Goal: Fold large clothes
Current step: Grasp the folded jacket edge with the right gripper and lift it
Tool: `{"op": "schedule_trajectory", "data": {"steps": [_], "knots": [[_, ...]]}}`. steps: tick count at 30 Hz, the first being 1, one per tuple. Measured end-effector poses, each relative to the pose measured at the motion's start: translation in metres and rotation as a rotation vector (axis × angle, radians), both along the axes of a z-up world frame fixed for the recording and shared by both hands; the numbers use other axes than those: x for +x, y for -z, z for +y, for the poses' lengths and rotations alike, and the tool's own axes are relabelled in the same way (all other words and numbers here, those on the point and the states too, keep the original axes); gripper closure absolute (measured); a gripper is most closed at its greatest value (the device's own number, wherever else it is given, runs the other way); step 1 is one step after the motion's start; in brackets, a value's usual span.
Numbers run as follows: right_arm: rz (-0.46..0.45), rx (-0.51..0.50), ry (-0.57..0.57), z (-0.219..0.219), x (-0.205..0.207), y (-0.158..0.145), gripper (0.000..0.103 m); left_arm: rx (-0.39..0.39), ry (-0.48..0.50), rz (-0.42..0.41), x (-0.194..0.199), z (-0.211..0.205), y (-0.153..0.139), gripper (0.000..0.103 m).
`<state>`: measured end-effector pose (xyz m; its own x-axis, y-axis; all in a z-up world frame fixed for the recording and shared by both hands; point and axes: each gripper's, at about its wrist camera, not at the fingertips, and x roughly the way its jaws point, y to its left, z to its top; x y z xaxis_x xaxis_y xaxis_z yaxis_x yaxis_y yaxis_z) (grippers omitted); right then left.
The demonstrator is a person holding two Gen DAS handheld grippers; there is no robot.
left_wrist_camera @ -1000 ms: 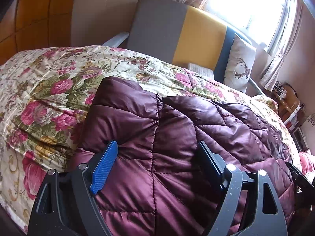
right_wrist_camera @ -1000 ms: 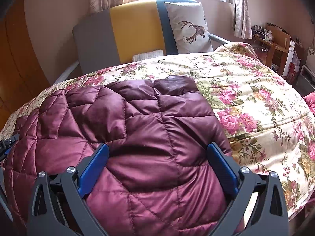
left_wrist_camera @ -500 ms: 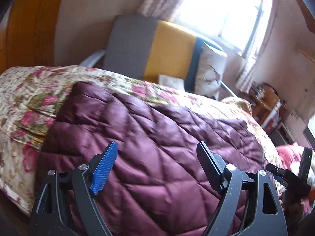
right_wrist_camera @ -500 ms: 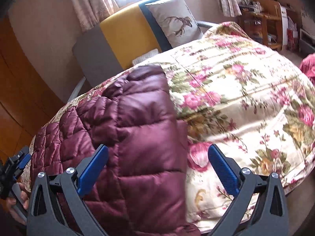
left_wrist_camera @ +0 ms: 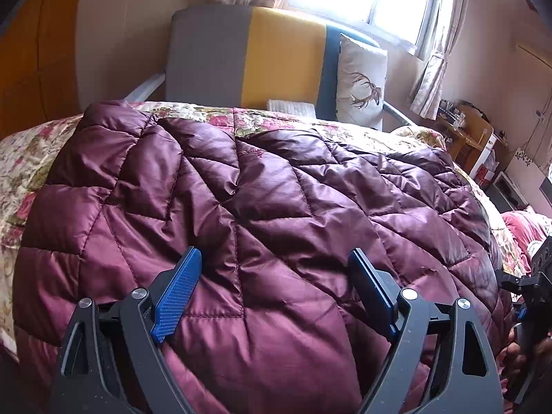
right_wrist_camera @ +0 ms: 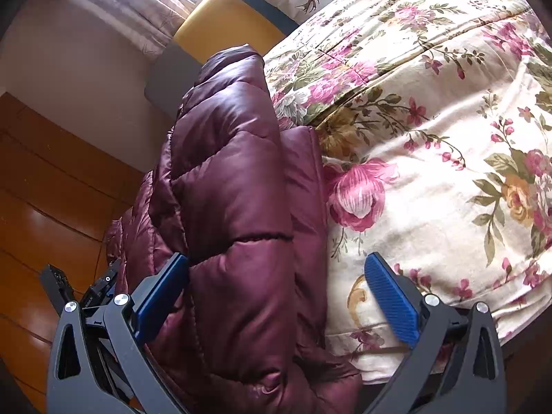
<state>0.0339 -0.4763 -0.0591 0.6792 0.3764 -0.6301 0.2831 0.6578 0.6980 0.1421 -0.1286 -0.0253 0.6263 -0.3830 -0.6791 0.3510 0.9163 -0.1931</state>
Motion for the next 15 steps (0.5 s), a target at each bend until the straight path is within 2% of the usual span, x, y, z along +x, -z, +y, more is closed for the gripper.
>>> {"op": "schedule_trajectory", "data": {"steps": [3, 6, 10, 15], "knots": [[0.002, 0.015, -0.073, 0.01, -0.002, -0.002, 0.002, -0.032, -0.006, -0.018, -0.008, 0.004, -0.007, 0.018], [0.005, 0.015, -0.146, 0.023, -0.003, 0.0, 0.002, -0.022, 0.002, -0.017, -0.01, 0.005, -0.006, 0.018], [-0.015, 0.035, -0.155, 0.026, -0.008, 0.004, 0.002, -0.039, -0.005, -0.038, -0.016, 0.006, -0.009, 0.018], [0.013, 0.05, -0.192, 0.029, -0.003, 0.004, 0.002, -0.017, 0.013, -0.031, -0.015, 0.005, 0.001, 0.019]]}}
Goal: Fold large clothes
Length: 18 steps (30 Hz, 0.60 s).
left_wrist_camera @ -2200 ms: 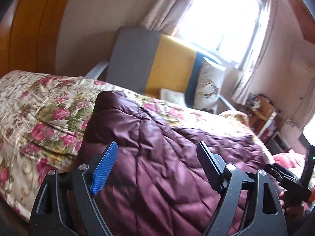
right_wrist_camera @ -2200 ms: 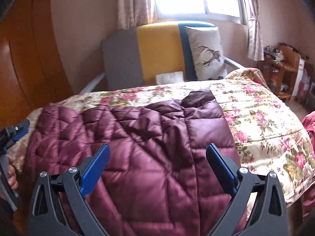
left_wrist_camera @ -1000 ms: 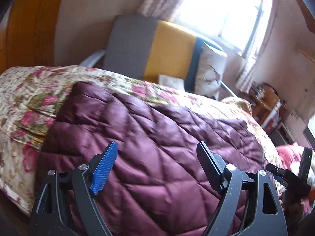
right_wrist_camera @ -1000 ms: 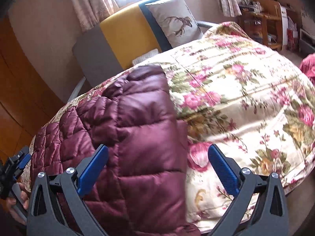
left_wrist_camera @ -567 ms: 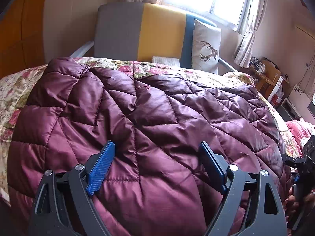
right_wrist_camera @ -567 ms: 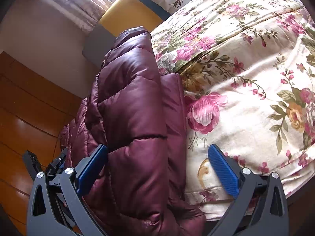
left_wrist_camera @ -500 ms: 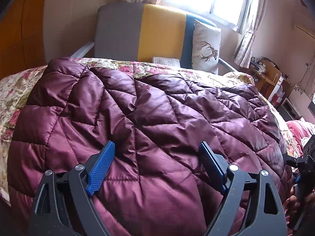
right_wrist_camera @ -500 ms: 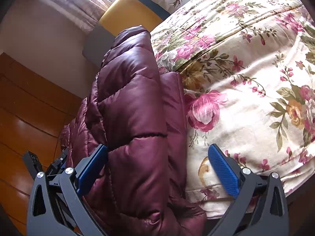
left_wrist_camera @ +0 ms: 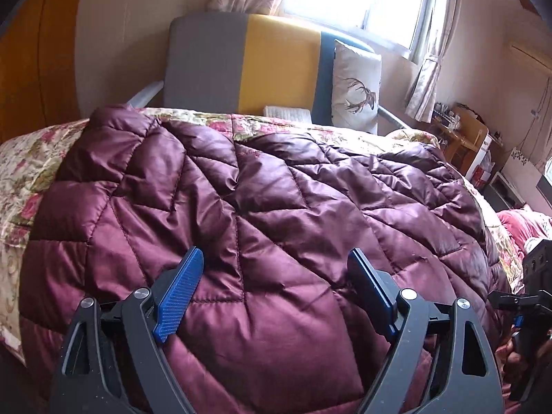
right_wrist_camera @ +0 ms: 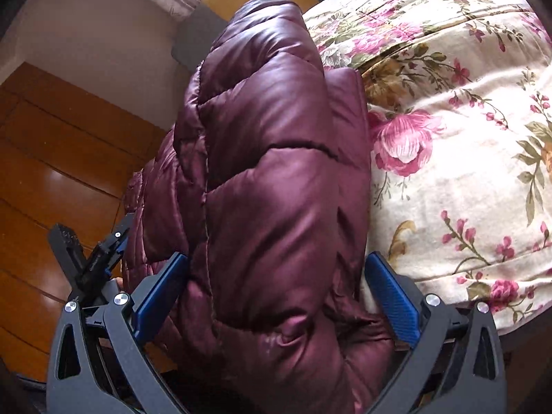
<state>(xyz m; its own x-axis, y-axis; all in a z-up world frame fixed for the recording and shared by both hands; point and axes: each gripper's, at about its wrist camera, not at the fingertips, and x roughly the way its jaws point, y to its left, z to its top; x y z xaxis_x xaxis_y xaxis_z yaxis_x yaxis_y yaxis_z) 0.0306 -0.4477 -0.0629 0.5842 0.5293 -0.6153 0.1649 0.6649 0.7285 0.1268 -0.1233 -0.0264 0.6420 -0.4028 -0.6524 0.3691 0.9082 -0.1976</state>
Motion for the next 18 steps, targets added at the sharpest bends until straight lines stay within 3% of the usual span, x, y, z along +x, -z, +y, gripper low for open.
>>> {"op": "schedule_trajectory", "data": {"steps": [10, 12, 14, 18], "knots": [[0.02, -0.01, -0.048, 0.022, 0.01, -0.001, 0.003, -0.009, 0.017, 0.01, 0.004, 0.002, 0.006, 0.019], [0.023, -0.015, -0.053, 0.03, 0.011, -0.008, 0.011, -0.013, 0.02, 0.014, 0.006, 0.004, 0.007, 0.019], [0.016, -0.045, -0.061, 0.039, 0.007, -0.022, 0.024, -0.02, 0.024, 0.022, 0.008, 0.006, 0.008, 0.019], [0.004, -0.099, -0.074, 0.056, 0.009, -0.046, 0.039, -0.04, 0.037, 0.039, 0.011, 0.009, 0.011, 0.019]]}}
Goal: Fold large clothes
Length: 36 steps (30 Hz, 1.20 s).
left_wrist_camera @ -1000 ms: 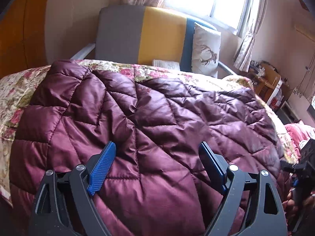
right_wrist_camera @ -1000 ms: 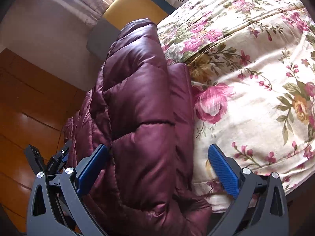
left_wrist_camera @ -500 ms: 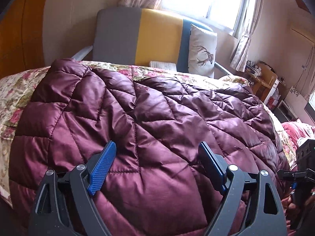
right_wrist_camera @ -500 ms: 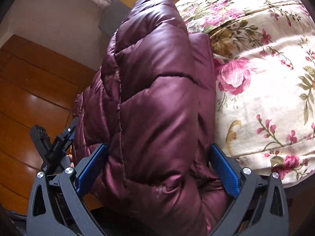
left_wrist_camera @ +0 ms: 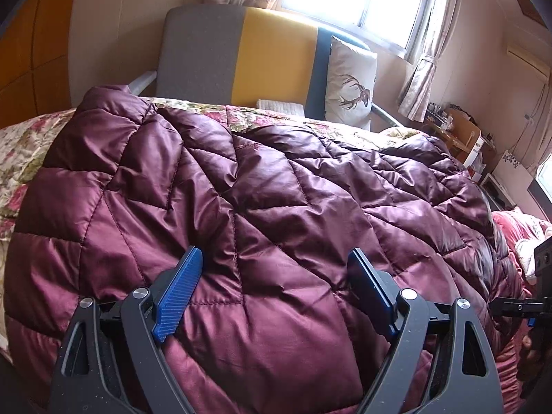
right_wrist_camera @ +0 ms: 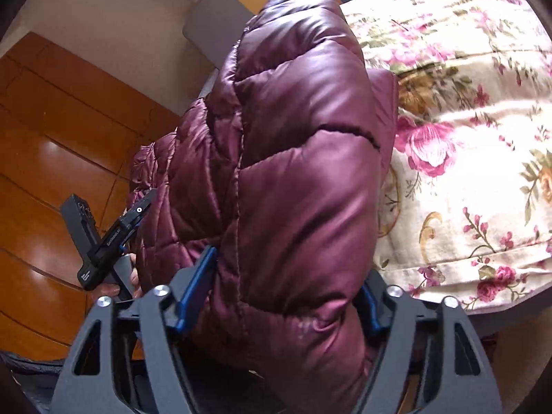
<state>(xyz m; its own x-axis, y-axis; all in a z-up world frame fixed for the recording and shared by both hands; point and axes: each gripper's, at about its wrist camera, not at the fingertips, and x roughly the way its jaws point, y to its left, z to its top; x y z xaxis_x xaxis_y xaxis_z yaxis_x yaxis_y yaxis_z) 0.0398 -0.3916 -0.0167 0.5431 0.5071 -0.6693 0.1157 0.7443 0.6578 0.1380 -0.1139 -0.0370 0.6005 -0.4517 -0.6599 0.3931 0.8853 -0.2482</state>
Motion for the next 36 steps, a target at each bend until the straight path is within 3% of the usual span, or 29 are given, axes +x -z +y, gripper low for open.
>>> {"op": "schedule_trajectory", "data": {"steps": [8, 16, 17, 19, 21, 25, 29, 32, 36], "knots": [[-0.107, -0.04, -0.02, 0.035, -0.006, -0.07, 0.06, -0.04, 0.011, 0.025, 0.005, 0.009, 0.002, 0.019], [-0.171, -0.155, -0.086, 0.095, 0.017, -0.131, 0.067, -0.101, 0.011, 0.046, 0.006, 0.021, 0.001, 0.019], [-0.169, -0.167, -0.087, 0.097, 0.019, -0.136, 0.067, -0.118, 0.013, 0.056, 0.007, 0.025, -0.002, 0.02], [-0.165, -0.197, -0.088, 0.108, 0.025, -0.146, 0.069, -0.131, -0.001, 0.089, 0.01, 0.037, -0.009, 0.034], [-0.158, -0.246, -0.095, 0.113, 0.028, -0.154, 0.07, -0.2, 0.004, 0.098, 0.009, 0.061, -0.027, 0.041], [-0.134, -0.277, -0.094, 0.12, 0.031, -0.156, 0.07, -0.147, -0.053, 0.021, 0.001, 0.106, -0.043, 0.044], [-0.148, -0.28, -0.083, 0.116, 0.032, -0.16, 0.07, -0.02, 0.05, 0.045, 0.0, 0.113, -0.019, 0.044], [-0.179, -0.306, -0.122, 0.139, 0.041, -0.177, 0.071, -0.082, 0.061, 0.053, 0.003, 0.117, -0.005, 0.044], [-0.226, -0.354, -0.222, 0.195, 0.063, -0.193, 0.072, -0.233, 0.067, 0.113, 0.009, 0.135, 0.005, 0.044]]}}
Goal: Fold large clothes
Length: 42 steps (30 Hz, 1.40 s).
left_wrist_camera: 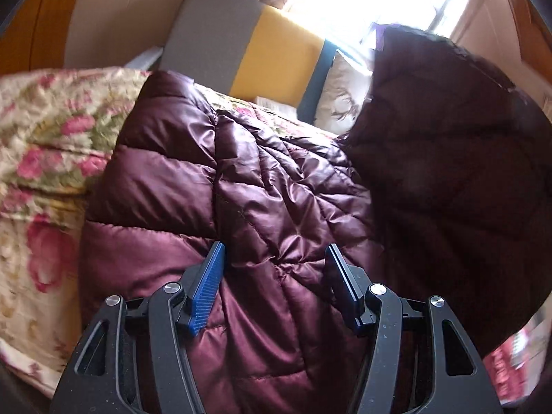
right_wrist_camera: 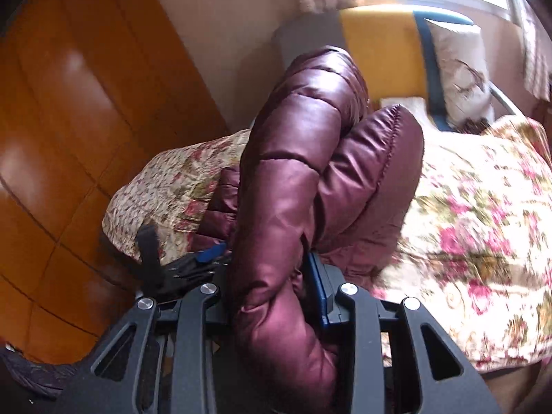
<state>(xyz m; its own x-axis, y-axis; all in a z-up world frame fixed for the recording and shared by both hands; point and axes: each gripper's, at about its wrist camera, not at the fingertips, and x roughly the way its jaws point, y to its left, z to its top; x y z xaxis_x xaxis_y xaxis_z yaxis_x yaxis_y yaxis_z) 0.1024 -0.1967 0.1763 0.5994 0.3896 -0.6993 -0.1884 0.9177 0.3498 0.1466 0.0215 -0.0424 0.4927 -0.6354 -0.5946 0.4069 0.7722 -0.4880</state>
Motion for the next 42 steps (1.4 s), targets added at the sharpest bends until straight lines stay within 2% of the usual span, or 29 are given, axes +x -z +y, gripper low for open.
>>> {"op": "schedule_trajectory", "data": {"steps": [5, 8, 9, 13, 16, 17, 18, 20, 21, 24, 27, 28, 29, 30, 31, 32, 33, 34, 36, 38, 40, 42], "knots": [[0.002, -0.093, -0.143, 0.081, 0.032, 0.011, 0.074, -0.12, 0.017, 0.05, -0.003, 0.015, 0.001, 0.045], [0.007, -0.179, -0.208, 0.123, 0.043, 0.032, 0.074, -0.238, 0.009, 0.115, 0.0, 0.042, -0.004, 0.058], [0.011, -0.203, -0.224, 0.133, 0.042, 0.039, 0.074, -0.272, -0.008, 0.125, -0.001, 0.058, -0.007, 0.059], [-0.079, -0.41, -0.306, 0.183, 0.024, 0.066, 0.074, -0.342, -0.103, 0.063, -0.009, 0.124, -0.035, 0.059], [-0.172, -0.582, -0.379, 0.218, 0.007, 0.093, 0.074, -0.38, -0.085, -0.012, -0.018, 0.145, -0.065, 0.058], [-0.201, -0.628, -0.403, 0.228, 0.001, 0.101, 0.074, -0.402, -0.058, -0.026, -0.021, 0.148, -0.073, 0.052], [-0.247, -0.696, -0.435, 0.24, -0.007, 0.112, 0.074, -0.41, -0.026, -0.041, -0.022, 0.148, -0.083, 0.042], [-0.312, -0.784, -0.487, 0.255, -0.021, 0.13, 0.074, -0.391, 0.037, -0.054, -0.021, 0.137, -0.098, 0.028], [-0.352, -0.826, -0.517, 0.262, -0.03, 0.139, 0.074, -0.378, 0.069, -0.046, -0.019, 0.13, -0.101, 0.027], [-0.412, -0.874, -0.566, 0.269, -0.043, 0.151, 0.074, -0.249, 0.137, -0.031, -0.003, 0.094, -0.108, 0.026], [-0.445, -0.876, -0.592, 0.275, -0.052, 0.153, 0.074, -0.164, 0.194, 0.019, 0.007, 0.061, -0.1, 0.025], [-0.45, -0.871, -0.589, 0.276, -0.054, 0.152, 0.074, -0.124, 0.2, 0.014, 0.007, 0.051, -0.098, 0.029], [-0.451, -0.862, -0.581, 0.274, -0.054, 0.15, 0.074, -0.072, 0.192, 0.008, 0.008, 0.04, -0.096, 0.05], [-0.456, -0.843, -0.571, 0.27, -0.053, 0.147, 0.074, -0.059, 0.187, 0.014, 0.012, 0.037, -0.093, 0.055], [-0.458, -0.801, -0.575, 0.263, -0.052, 0.141, 0.065, -0.066, 0.184, 0.019, 0.013, 0.036, -0.093, 0.058], [-0.461, -0.756, -0.593, 0.258, -0.053, 0.136, 0.05, -0.071, 0.181, 0.019, 0.012, 0.037, -0.094, 0.06], [-0.47, -0.692, -0.632, 0.25, -0.057, 0.127, 0.039, -0.065, 0.175, 0.014, 0.01, 0.037, -0.096, 0.061], [-0.485, -0.645, -0.656, 0.243, -0.062, 0.12, 0.024, -0.058, 0.168, 0.007, 0.008, 0.04, -0.098, 0.062], [-0.493, -0.519, -0.694, 0.222, -0.072, 0.102, 0.02, -0.053, 0.154, 0.002, 0.005, 0.047, -0.102, 0.062], [-0.443, -0.378, -0.717, 0.193, -0.074, 0.082, 0.019, -0.046, 0.133, 0.001, 0.005, 0.057, -0.104, 0.062], [-0.375, -0.229, -0.663, 0.155, -0.062, 0.064, 0.019, -0.042, 0.11, 0.003, 0.002, 0.065, -0.106, 0.062], [-0.321, -0.105, -0.551, 0.118, -0.041, 0.052, 0.019, -0.037, 0.083, 0.006, -0.002, 0.072, -0.104, 0.063]]}}
